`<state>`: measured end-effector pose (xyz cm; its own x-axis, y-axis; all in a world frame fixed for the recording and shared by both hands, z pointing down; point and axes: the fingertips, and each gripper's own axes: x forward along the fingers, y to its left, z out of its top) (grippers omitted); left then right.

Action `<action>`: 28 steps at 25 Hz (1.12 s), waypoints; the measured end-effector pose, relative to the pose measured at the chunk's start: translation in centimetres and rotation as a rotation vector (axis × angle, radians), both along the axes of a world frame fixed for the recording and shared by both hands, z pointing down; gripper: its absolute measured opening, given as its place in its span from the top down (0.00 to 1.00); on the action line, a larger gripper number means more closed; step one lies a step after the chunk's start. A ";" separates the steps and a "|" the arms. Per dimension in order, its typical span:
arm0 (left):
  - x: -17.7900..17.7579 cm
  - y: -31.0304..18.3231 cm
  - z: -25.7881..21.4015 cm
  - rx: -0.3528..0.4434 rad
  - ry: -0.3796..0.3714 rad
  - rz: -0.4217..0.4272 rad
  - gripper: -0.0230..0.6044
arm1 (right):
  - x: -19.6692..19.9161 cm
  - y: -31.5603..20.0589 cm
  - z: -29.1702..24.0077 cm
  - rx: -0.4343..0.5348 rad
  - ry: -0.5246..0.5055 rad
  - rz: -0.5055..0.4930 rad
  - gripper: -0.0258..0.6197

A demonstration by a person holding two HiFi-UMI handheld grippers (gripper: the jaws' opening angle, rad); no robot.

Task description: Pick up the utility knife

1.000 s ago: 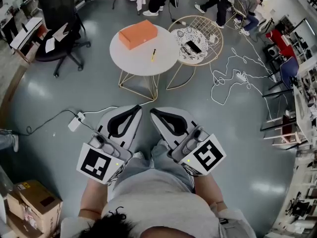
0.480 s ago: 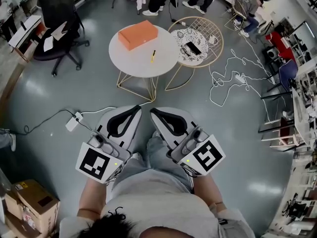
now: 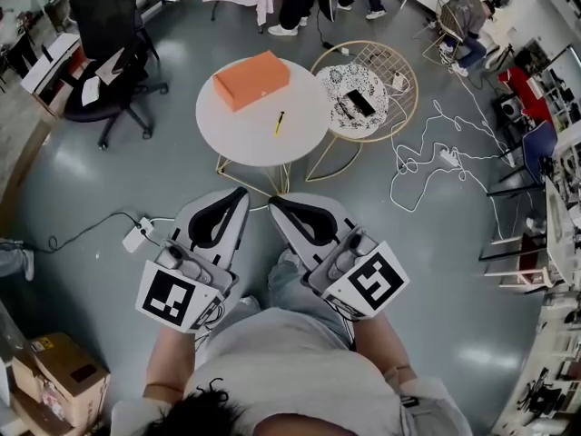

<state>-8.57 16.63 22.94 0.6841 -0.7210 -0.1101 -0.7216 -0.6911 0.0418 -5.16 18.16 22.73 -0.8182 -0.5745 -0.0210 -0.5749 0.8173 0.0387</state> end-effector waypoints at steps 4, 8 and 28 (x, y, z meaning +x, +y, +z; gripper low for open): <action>3.0 -3.3 -1.1 0.025 -0.004 -0.007 0.95 | 2.5 -3.4 -1.0 0.019 0.005 -0.031 0.95; 6.0 -6.2 -1.8 0.039 -0.008 -0.021 0.95 | 5.2 -6.4 -1.6 0.031 0.005 -0.049 0.95; 9.7 -11.9 -0.1 -0.011 -0.018 -0.018 0.95 | 9.6 -12.0 0.4 -0.021 -0.025 -0.016 0.95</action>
<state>1.10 4.72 22.81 0.6726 -0.7344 -0.0904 -0.7348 -0.6774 0.0361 4.40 6.11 23.16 -0.8265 -0.5621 -0.0299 -0.5625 0.8267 0.0072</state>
